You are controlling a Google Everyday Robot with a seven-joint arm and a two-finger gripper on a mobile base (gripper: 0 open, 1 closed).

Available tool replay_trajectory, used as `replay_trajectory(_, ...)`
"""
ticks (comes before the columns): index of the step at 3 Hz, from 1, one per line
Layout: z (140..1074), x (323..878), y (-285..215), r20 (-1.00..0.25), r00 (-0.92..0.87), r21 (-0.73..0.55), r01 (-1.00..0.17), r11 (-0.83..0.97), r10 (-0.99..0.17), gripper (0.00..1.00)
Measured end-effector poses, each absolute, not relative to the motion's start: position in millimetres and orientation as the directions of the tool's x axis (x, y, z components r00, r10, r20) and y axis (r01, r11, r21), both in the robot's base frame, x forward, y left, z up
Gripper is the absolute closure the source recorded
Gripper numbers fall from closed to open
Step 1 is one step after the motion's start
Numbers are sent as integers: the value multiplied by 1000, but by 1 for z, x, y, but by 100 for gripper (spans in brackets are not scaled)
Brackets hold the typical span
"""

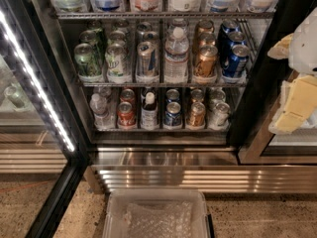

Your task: Pick pepsi can from bottom shelf of fridge

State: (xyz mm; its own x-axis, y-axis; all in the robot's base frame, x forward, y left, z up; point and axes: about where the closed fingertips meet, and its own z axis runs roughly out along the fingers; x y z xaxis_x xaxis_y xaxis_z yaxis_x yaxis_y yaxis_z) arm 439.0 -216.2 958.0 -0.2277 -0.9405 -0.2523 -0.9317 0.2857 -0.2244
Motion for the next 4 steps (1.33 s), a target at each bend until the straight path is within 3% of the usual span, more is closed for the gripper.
replay_trajectory(1, 882, 438, -205, -384, -277, -94, -937, 335, -881, 0)
replay_trajectory(3, 715, 448, -125, -722, -377, 213, -919, 332, -580, 0)
replay_trajectory(4, 690, 453, -116, -741, -416, 276, -904, 326, -527, 0)
